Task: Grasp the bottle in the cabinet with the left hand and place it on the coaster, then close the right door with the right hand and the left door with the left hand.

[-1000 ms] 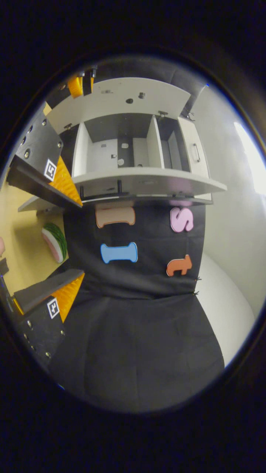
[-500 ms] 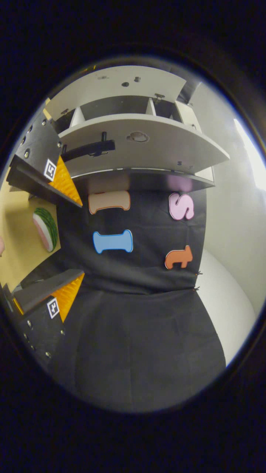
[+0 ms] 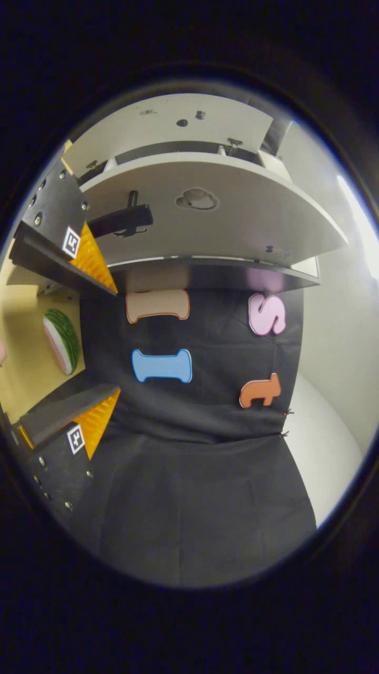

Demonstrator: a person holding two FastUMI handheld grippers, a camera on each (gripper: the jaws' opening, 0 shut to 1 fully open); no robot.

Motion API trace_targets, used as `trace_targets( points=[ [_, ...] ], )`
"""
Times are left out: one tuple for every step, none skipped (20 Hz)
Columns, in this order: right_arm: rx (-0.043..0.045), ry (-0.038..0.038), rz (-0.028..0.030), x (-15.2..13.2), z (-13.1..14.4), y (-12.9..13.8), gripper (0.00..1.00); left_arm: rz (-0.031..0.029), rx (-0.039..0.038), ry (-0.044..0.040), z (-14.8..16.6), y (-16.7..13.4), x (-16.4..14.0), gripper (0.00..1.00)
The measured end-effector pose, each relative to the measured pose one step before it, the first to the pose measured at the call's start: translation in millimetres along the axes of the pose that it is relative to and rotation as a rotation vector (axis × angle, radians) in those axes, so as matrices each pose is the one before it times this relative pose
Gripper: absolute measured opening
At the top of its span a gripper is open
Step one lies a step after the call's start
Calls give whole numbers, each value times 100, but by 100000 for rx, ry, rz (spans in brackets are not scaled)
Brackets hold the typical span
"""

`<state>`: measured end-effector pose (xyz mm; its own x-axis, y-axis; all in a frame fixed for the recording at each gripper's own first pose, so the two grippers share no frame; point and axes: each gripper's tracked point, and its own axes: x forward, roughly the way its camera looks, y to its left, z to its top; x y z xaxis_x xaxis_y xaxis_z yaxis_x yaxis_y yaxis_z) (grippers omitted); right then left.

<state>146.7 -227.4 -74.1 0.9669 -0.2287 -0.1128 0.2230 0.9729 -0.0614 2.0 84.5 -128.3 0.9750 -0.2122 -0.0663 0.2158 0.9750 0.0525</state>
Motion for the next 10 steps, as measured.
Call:
trace_targets(
  points=[
    [-1435, 294, 3884, 233, 78, 2021, 98, 1601, -31, 853, -183, 620, -236, 98],
    [-2498, 374, 419, 382, -232, 1231, 98, 1359, -92, 1106, -323, 465, -323, 98],
    [-2212, -2351, 1262, -144, 561, 1267, 91, 1569, -140, 744, 74, 507, -618, 98],
    [-1317, 638, 293, -531, 98, 603, 84, 1756, -415, 253, 107, 383, -634, 98],
    [1293, 588, 806, -30, 98, 528, 84, 1322, -394, 297, -9, 331, -509, 98],
    [1407, 545, 1320, -96, -42, 541, 85, 1383, -239, 452, -179, 368, -413, 100],
    [570, 440, 642, 39, -50, 257, 85, 1219, -158, 580, -168, 421, -238, 98],
    [-641, -562, 596, -27, 28, 568, 81, 836, -177, 596, -339, 117, 55, 98],
    [-1132, -686, 395, -128, 177, 748, 82, 743, -351, 667, -201, 124, -6, 98],
    [-780, -294, 674, -123, 116, 900, 81, 254, -659, 483, -264, -12, 402, 98]
  ],
)
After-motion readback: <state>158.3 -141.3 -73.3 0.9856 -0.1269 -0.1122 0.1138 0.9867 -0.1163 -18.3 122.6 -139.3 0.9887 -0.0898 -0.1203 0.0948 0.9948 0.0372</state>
